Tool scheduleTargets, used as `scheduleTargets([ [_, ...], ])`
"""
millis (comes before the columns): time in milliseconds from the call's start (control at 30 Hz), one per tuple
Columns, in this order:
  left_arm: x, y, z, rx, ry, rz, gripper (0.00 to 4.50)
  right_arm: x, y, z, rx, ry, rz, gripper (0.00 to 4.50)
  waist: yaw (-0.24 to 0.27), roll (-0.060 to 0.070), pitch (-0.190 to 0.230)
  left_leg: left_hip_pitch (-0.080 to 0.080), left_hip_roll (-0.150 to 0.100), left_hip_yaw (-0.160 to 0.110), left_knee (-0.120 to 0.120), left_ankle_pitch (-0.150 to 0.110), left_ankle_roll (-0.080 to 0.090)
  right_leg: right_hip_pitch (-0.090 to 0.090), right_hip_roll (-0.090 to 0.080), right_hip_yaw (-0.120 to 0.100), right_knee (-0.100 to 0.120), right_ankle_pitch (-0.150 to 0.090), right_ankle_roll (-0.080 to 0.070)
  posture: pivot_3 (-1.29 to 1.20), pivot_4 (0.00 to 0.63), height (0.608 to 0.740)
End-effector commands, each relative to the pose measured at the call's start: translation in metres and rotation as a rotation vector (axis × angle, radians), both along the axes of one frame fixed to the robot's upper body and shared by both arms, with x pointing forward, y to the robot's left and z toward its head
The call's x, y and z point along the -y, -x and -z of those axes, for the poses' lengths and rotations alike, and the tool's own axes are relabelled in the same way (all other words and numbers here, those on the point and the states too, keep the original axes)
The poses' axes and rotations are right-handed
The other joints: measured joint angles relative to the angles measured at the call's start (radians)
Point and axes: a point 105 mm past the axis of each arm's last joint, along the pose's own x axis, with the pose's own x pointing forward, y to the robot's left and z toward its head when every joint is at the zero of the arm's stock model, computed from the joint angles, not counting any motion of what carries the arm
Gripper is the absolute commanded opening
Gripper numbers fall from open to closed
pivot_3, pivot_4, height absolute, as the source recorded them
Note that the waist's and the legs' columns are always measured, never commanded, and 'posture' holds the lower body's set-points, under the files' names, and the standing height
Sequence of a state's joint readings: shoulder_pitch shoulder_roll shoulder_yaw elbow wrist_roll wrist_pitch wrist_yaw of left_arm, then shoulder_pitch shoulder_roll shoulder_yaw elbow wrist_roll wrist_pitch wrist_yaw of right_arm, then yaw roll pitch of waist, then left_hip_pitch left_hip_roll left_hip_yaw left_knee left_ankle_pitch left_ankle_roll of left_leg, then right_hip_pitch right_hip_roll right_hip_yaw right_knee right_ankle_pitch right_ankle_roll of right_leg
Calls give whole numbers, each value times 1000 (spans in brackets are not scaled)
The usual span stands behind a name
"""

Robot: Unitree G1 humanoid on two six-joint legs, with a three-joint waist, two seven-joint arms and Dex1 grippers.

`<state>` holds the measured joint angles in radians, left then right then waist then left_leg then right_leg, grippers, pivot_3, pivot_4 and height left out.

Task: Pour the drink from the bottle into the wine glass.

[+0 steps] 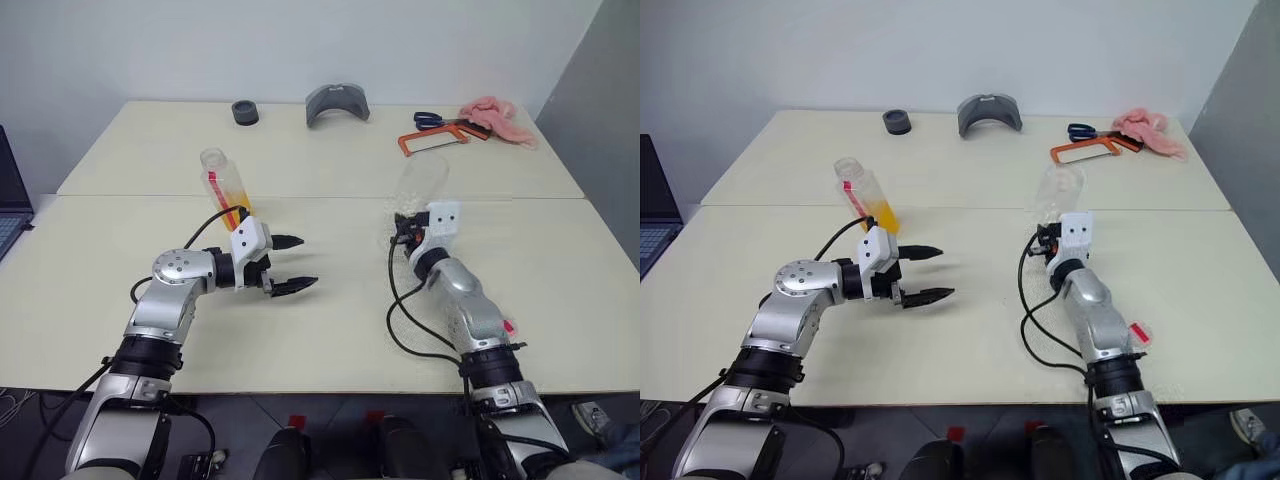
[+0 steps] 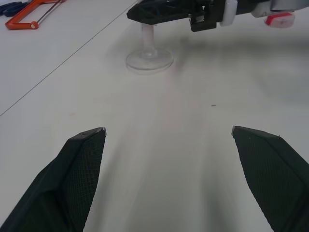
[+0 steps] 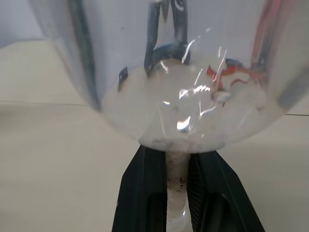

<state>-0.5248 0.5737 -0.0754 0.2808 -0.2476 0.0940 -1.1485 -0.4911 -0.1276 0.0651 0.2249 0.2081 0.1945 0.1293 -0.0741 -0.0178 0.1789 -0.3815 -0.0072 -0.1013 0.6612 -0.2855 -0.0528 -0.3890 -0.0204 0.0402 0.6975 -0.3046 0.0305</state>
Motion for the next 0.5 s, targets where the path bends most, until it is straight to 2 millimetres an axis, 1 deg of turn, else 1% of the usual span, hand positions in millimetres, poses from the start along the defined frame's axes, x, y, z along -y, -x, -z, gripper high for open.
scheduleTargets([
  [33, -4, 1, -10, 37, 4, -12, 4500, 0, 10, 35, -68, 98, -19, 237, 0, 0, 0, 0, 0, 0, 0, 0, 0, 0, 0, 0, 0, 0, 0, 0, 150, 740],
  [100, -5, 1, -10, 36, 8, -22, 4500, -4, 9, 31, -27, 130, -42, 237, 2, 0, 0, 0, 0, 0, 0, 0, 0, 0, 0, 0, 0, 0, 0, 0, 150, 740],
  [133, -6, 0, -10, 36, 15, -35, 4500, -9, 7, 24, 3, 140, -68, 237, 2, 0, 0, 0, 0, 0, 0, 0, 0, 0, 0, 0, 0, 0, 0, 0, 150, 740],
  [200, -10, -2, -12, 34, 39, -75, 4500, -19, -1, 3, 78, 118, -99, 237, 2, 0, 0, 0, 0, 0, 0, 0, 0, 0, 0, 0, 0, 0, 0, 0, 150, 740],
  [267, -14, -4, -15, 36, 59, -114, 4500, -30, -7, -9, 126, 132, -129, 237, -2, 0, 0, 1, 0, 0, 0, 0, 0, 0, 0, 0, 0, 0, 0, 0, 150, 740],
  [367, -22, -5, -20, 47, 91, -175, 4500, -52, -15, -17, 154, 149, -209, 237, -13, 0, 0, 1, 1, 1, 0, 0, 0, -1, 1, 1, 1, 0, 0, 0, 150, 740],
  [500, -32, -5, -26, 58, 123, -239, 4500, -75, -22, -18, 164, 181, -279, 237, -17, 1, 1, 1, 1, 2, -1, 0, 0, -2, 1, 1, 1, 0, 0, 0, 150, 740],
])
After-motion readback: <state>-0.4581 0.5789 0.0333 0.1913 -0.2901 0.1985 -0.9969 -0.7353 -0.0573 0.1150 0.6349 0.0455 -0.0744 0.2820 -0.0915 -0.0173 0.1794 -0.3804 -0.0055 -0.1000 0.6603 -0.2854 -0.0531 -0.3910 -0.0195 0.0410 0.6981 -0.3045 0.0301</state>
